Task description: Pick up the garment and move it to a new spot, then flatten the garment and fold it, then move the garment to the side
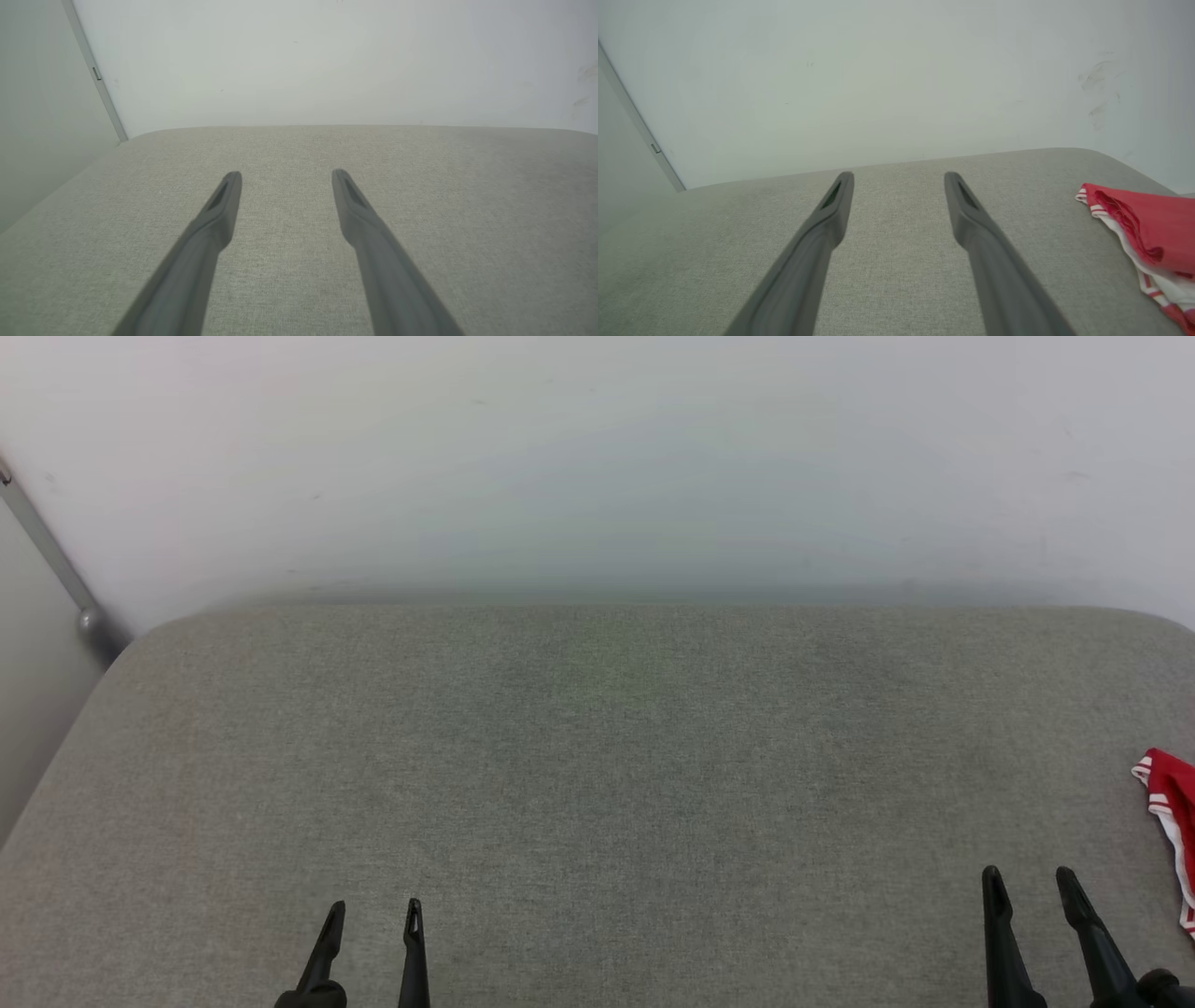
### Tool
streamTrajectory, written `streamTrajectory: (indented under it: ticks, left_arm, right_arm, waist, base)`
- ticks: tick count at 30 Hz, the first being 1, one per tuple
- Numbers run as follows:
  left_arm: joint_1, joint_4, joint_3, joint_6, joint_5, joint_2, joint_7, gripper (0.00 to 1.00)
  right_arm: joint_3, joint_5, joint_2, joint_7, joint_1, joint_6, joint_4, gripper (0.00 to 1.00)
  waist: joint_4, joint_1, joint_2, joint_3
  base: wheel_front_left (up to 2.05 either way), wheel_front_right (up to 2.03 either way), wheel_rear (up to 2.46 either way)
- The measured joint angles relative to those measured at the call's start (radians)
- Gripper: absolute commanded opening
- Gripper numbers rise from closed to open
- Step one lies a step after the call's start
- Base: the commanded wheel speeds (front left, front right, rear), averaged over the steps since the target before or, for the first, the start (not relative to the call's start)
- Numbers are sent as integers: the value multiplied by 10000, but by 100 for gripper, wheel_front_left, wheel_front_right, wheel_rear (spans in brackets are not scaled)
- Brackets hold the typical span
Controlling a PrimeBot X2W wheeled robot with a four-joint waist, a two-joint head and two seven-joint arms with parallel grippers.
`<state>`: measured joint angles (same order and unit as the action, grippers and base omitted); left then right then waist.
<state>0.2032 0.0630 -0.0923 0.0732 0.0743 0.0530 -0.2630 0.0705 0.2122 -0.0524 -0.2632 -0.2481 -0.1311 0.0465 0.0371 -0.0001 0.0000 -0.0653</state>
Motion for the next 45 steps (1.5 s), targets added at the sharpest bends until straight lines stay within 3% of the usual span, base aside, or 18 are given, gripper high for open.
streamTrajectory:
  ticks: [1, 2, 8, 27, 45]
  left_arm:
    - [0, 42, 13, -36, 42, -2, 0, 100]
    - [8, 73, 19, -33, 86, -4, 0, 0]
    - [27, 573, -4, -36, 211, -6, 50, 0]
    - [-528, 905, 272, -487, 4046, 88, 771, 0]
    - [-1121, 1126, 529, -882, 6974, 186, 1373, 0]
  right_arm:
    - [-8, 0, 0, 0, 0, 0, 0, 100]
    - [-13, 0, 0, 0, -2, 0, -17, 0]
    - [-58, 61, 0, 84, -29, -2, -543, 0]
    - [-151, 3614, -75, 794, 648, -2, -1120, 0]
    - [-163, 6293, -144, 1407, 1320, 0, -1544, 0]
  waist:
    - [1, 0, 0, 6]
    - [0, 0, 0, 12]
    - [-3, 0, 0, 18]
    - [-59, 1, 0, 120]
    - [-112, 1, 0, 216]
  base:
    - [0, 0, 0]
    - [0, 0, 0]
    - [0, 0, 0]
    - [0, 0, 0]
    - [0, 0, 0]
